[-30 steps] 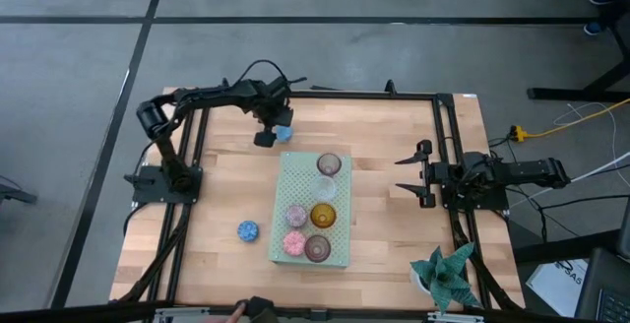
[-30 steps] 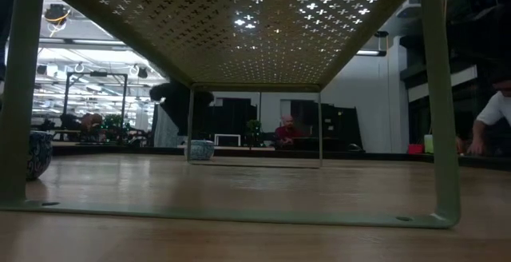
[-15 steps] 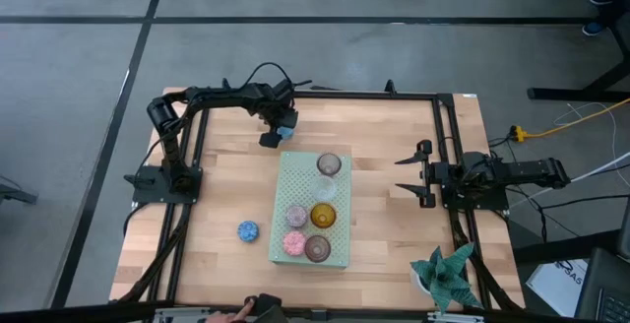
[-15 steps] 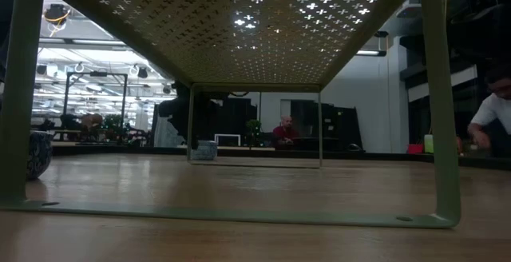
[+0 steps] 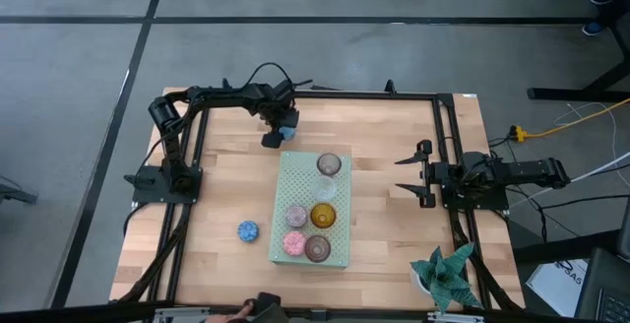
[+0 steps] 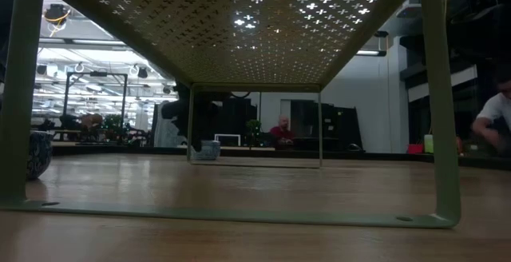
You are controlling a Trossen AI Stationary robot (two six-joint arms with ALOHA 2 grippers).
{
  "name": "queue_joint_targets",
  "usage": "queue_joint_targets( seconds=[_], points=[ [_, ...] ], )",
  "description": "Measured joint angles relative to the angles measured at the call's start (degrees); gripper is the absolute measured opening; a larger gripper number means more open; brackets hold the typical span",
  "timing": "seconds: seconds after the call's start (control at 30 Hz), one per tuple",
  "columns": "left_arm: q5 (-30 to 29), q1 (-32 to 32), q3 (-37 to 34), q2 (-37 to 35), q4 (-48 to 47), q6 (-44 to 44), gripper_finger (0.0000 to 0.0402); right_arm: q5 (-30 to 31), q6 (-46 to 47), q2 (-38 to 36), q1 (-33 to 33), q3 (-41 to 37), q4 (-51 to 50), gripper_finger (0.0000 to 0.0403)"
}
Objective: Pick & Place candle stick holders
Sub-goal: Put the top blue patterned scented candle on the shelf
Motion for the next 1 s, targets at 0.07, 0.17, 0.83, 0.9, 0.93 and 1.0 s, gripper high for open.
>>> queue_joint_targets(
  seconds=[0.07,0.17,0.83,0.9,0.93,1.0],
  points=[
    [-0.1,0.2,0.0,0.0,-0.1,-1.3,0.0283,0.0,0.0,0.0,0.0,0.0,0.0,0.0288],
    [-0.7,0.9,0.0,-0.9,-0.8,-3.2,0.0283,0.0,0.0,0.0,0.0,0.0,0.0,0.0288],
    [-4.1,-3.8,0.0,-29.0,-10.7,-10.4,0.0283,0.0,0.0,0.0,0.0,0.0,0.0,0.0288],
    [-3.7,-7.0,0.0,-31.2,-12.0,-13.1,0.0283,0.0,0.0,0.0,0.0,0.0,0.0,0.0288],
    [-3.7,-8.8,0.0,-32.1,-12.5,-14.5,0.0283,0.0,0.0,0.0,0.0,0.0,0.0,0.0288],
    [-3.7,-12.6,0.0,-33.3,-13.0,-17.5,0.0283,0.0,0.0,0.0,0.0,0.0,0.0,0.0288]
  ],
)
